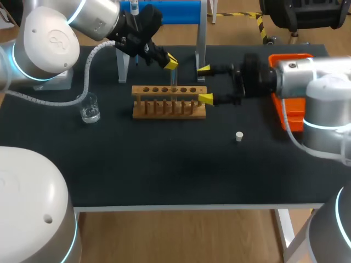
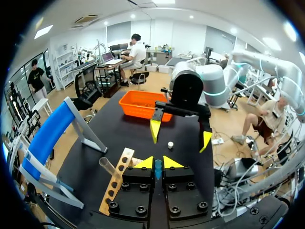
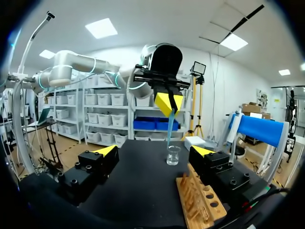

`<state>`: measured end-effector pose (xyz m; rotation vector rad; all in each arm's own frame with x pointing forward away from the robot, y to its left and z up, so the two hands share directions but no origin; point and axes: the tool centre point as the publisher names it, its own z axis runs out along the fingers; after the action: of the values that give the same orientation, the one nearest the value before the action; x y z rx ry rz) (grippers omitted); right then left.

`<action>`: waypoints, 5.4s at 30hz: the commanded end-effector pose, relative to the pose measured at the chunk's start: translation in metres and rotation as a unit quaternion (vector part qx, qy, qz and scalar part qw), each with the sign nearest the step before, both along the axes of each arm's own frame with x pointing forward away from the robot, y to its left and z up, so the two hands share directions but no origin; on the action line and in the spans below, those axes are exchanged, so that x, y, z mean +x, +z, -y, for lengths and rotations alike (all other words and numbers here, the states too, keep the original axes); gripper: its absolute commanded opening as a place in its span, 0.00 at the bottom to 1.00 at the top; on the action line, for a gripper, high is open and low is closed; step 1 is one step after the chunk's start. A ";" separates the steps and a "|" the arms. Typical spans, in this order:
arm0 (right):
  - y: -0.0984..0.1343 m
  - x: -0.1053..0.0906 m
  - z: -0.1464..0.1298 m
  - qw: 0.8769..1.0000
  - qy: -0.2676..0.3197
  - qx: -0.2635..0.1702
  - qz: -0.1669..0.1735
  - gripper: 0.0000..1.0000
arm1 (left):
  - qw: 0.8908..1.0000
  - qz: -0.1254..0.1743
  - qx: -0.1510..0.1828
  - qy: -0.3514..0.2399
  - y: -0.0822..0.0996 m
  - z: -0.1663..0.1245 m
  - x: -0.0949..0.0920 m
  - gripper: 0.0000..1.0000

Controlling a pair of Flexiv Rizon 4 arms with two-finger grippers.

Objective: Invert the test tube, pick up the pipette, mount the tip to pipette, aspirate from beaker and dispense into the tube, eject the tip, return the pipette, and cap with the stopper.

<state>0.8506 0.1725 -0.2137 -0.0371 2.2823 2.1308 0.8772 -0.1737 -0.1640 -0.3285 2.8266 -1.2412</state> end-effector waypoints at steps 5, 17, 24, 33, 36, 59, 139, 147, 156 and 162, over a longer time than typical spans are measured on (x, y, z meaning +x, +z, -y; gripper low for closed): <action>0.008 0.012 -0.021 1.000 0.015 0.016 -0.007 1.00 | 1.000 -0.002 0.002 0.000 0.001 0.000 0.000 0.00; 0.015 0.012 -0.043 0.999 0.032 0.023 -0.024 1.00 | 1.000 -0.002 0.002 0.000 0.001 0.000 0.000 0.00; 0.013 0.015 -0.054 0.999 0.024 0.019 -0.033 1.00 | 1.000 -0.002 0.002 0.000 0.001 0.000 0.000 0.00; 0.013 0.018 -0.062 0.999 0.021 0.019 -0.039 0.95 | 1.000 -0.002 0.002 0.000 0.001 0.000 0.000 0.00; 0.014 0.018 -0.064 0.999 0.022 0.020 -0.038 0.91 | 1.000 -0.002 0.002 0.000 0.001 0.000 0.000 0.00; 0.016 0.021 -0.074 0.999 0.029 0.020 -0.028 0.11 | 1.000 -0.002 0.002 0.000 0.001 0.000 0.000 0.00; -0.033 -0.077 0.174 0.999 -0.028 -0.006 -0.014 0.00 | 1.000 -0.002 0.002 0.000 0.001 0.000 0.000 1.00; -0.033 -0.077 0.174 0.999 -0.028 -0.006 -0.014 0.00 | 1.000 -0.002 0.002 0.000 0.001 0.000 0.000 1.00; -0.033 -0.077 0.174 0.999 -0.028 -0.006 -0.014 0.00 | 1.000 -0.002 0.002 0.000 0.001 0.000 0.000 1.00; -0.033 -0.077 0.174 0.999 -0.028 -0.006 -0.014 0.00 | 1.000 -0.002 0.002 0.000 0.001 0.000 0.000 1.00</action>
<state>0.7747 -0.0007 -0.2469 0.0551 2.2821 2.1076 0.8770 -0.1731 -0.1636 -0.3287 2.8272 -1.2408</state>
